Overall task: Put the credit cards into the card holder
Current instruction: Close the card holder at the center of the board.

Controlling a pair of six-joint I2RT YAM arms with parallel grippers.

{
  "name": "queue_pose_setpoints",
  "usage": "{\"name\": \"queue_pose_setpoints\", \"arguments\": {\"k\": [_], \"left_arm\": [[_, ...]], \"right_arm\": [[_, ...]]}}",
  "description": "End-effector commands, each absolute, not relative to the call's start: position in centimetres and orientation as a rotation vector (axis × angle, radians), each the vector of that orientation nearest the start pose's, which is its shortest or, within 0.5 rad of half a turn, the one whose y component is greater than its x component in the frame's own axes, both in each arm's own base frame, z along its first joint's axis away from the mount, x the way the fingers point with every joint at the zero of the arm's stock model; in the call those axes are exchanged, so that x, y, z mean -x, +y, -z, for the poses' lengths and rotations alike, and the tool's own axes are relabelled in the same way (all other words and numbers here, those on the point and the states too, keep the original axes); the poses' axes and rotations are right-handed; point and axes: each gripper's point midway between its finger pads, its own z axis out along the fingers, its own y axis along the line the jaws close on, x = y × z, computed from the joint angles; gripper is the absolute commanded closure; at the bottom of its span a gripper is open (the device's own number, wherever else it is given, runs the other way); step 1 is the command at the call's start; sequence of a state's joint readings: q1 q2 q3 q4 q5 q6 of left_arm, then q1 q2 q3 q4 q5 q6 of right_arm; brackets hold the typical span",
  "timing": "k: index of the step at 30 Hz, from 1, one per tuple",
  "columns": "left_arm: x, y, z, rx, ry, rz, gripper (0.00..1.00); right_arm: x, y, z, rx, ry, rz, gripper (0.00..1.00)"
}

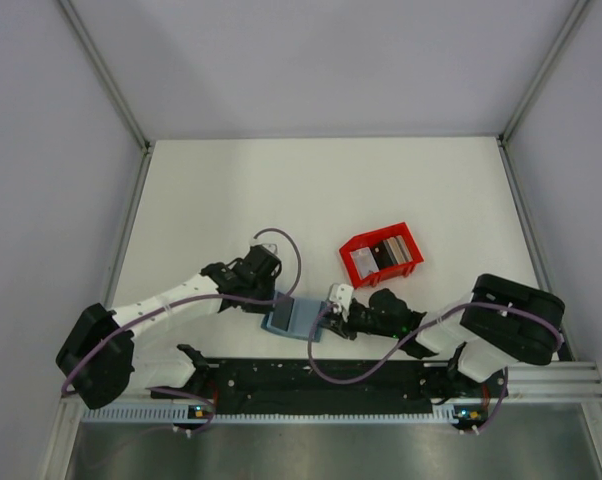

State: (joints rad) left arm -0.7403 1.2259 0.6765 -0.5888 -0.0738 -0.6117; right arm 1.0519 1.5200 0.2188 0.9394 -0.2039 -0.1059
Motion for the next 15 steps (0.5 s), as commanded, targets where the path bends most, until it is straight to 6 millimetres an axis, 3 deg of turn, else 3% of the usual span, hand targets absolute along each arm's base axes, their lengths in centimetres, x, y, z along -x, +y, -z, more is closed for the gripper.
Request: {"name": "queue_pose_setpoints", "arguments": {"k": [1,4,15], "left_arm": [[-17.8,-15.8,-3.8,-0.094,2.728,0.204,1.0],[-17.9,-15.8,-3.7,-0.085,2.73,0.2,1.0],[-17.9,-15.6,-3.5,-0.06,2.739,0.184,1.0]], "right_arm": [[-13.4,32.2,-6.2,1.129,1.506,-0.939,0.92],[-12.8,32.4,-7.1,1.114,1.47,-0.992,0.97],[-11.8,33.1,-10.5,1.018,1.382,-1.137,0.98]]}}
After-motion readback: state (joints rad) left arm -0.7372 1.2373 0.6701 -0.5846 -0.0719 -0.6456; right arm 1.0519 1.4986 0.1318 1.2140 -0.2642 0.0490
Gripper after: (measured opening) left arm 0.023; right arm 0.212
